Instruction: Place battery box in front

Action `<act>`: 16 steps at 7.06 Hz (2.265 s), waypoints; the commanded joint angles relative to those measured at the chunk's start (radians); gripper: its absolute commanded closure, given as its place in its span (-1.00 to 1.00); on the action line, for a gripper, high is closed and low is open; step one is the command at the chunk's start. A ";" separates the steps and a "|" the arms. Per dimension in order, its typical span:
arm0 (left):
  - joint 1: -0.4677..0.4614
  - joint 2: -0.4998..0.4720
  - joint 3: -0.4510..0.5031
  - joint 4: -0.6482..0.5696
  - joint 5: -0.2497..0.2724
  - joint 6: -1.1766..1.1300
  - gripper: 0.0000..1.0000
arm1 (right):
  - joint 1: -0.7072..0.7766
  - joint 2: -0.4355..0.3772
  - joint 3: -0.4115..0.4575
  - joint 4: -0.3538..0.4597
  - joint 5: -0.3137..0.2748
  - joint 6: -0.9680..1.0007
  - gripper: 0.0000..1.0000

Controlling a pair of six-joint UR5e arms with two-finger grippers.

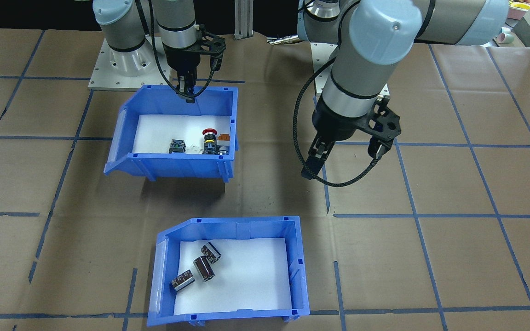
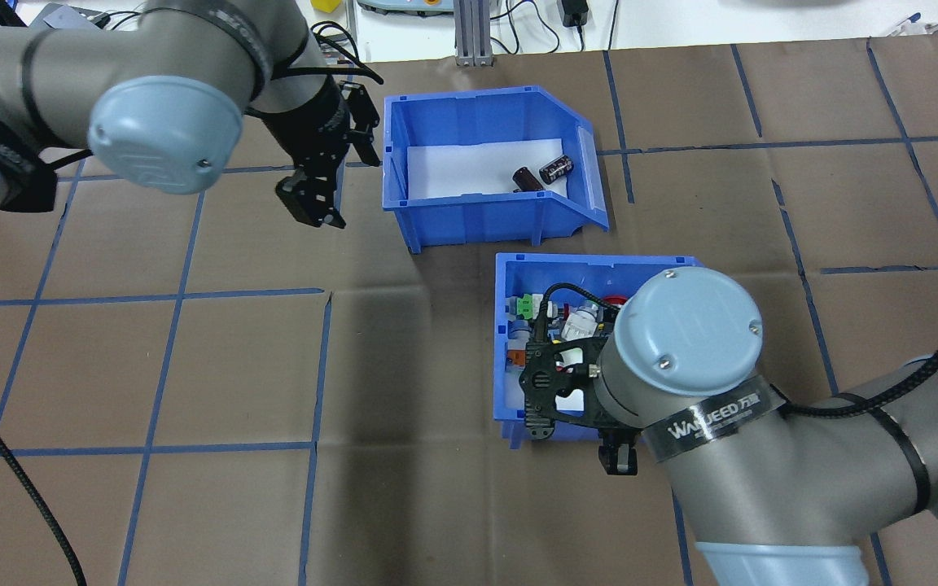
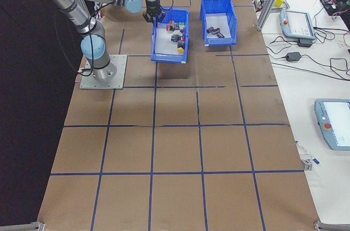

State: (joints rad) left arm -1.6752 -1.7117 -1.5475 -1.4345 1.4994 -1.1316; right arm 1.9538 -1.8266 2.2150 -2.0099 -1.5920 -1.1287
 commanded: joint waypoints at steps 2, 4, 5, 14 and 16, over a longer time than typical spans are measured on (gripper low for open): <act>0.074 0.136 -0.002 -0.209 0.024 0.625 -0.97 | 0.127 0.052 0.000 -0.064 0.000 0.064 0.80; 0.092 0.199 -0.025 -0.251 0.025 0.966 -0.98 | 0.175 0.122 0.000 -0.137 -0.003 0.085 0.79; 0.129 0.210 -0.034 -0.260 0.019 1.119 -0.98 | 0.175 0.141 0.000 -0.141 -0.003 0.102 0.76; 0.161 0.294 -0.072 -0.279 0.097 1.317 -0.98 | 0.160 0.133 -0.090 -0.022 -0.006 0.176 -1.00; 0.161 0.294 -0.072 -0.274 0.101 1.320 -0.98 | 0.093 0.138 -0.281 0.219 -0.008 0.172 -1.00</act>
State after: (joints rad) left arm -1.5140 -1.4168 -1.6192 -1.7116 1.5987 0.1868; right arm 2.0905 -1.6906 2.0391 -1.9243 -1.5987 -0.9562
